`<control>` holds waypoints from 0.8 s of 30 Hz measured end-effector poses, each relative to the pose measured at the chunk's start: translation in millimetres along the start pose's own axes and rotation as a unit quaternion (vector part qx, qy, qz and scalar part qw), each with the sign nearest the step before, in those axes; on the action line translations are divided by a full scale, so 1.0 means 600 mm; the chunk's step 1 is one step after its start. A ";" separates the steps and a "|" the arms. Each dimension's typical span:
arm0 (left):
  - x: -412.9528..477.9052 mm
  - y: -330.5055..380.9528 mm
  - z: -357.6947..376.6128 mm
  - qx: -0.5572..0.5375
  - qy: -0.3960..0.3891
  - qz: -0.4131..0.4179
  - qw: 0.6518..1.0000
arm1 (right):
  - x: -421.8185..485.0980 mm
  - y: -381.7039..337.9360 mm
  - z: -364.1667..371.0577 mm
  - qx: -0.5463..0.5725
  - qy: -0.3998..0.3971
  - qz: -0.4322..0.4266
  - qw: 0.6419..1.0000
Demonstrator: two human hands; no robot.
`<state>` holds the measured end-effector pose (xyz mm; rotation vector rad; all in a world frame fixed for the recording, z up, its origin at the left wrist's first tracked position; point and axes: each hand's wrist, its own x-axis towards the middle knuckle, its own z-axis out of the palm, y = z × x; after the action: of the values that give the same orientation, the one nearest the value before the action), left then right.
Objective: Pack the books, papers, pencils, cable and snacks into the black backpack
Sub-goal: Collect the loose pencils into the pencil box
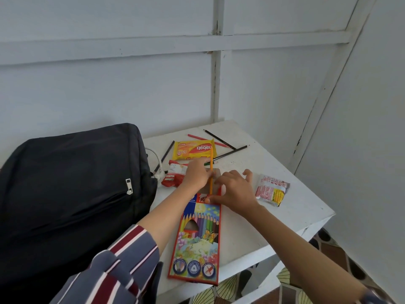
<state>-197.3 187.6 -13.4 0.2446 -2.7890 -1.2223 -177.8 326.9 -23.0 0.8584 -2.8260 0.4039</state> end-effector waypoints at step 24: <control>-0.044 -0.009 -0.022 0.208 -0.144 0.121 0.960 | 0.007 0.005 0.001 0.024 -0.047 0.071 0.996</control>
<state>-169.1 179.0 -9.0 -0.2688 -3.1798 -0.6542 -182.8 326.8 -23.3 0.7043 -2.9875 0.4630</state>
